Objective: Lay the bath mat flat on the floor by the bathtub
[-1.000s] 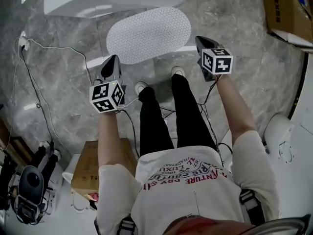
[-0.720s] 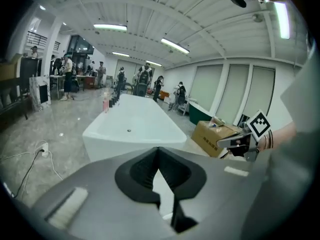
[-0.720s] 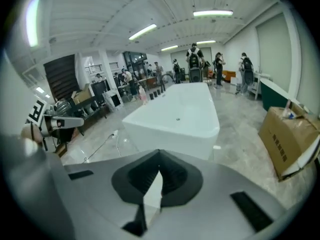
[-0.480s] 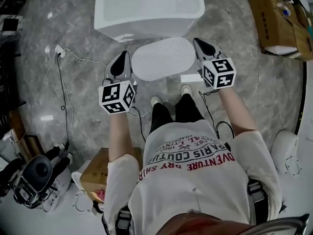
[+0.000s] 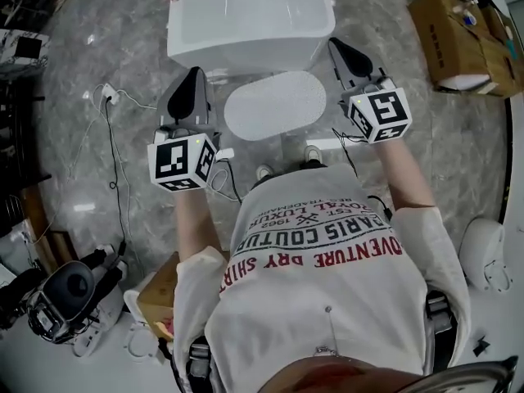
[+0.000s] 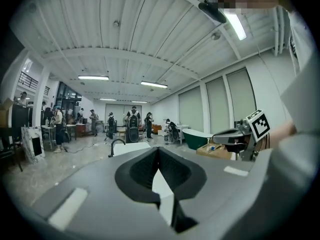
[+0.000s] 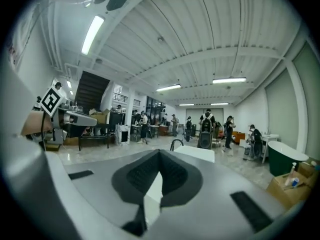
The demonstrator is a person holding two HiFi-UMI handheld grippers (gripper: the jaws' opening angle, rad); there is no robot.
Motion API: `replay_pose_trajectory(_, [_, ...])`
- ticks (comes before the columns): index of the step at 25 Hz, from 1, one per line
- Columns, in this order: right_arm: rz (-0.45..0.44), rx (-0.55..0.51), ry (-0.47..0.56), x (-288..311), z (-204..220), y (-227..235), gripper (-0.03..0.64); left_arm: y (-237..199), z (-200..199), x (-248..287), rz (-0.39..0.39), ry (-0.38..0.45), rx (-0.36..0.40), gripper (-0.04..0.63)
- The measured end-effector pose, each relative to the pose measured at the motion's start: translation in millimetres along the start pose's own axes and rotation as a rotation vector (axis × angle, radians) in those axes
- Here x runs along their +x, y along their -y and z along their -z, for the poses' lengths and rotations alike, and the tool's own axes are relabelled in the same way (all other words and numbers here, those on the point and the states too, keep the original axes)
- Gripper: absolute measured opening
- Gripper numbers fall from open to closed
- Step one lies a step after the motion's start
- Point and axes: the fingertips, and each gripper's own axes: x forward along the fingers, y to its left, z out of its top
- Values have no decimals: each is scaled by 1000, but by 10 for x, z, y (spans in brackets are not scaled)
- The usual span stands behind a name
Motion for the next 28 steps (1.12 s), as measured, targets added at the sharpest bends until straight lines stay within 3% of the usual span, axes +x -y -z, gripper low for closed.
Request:
replay_pose_trajectory(5, [3, -70, 9, 50, -78, -6, 6, -43, -75, 20, 12, 16, -15, 11])
replay_pose_trajectory(18, [2, -23, 65, 56, -125, 43, 6, -55, 5, 152, 18, -11, -6, 11])
replay_pose_trajectory(28, [-4, -27, 51, -19, -85, -30, 6, 36, 60, 127, 25, -50, -7, 11])
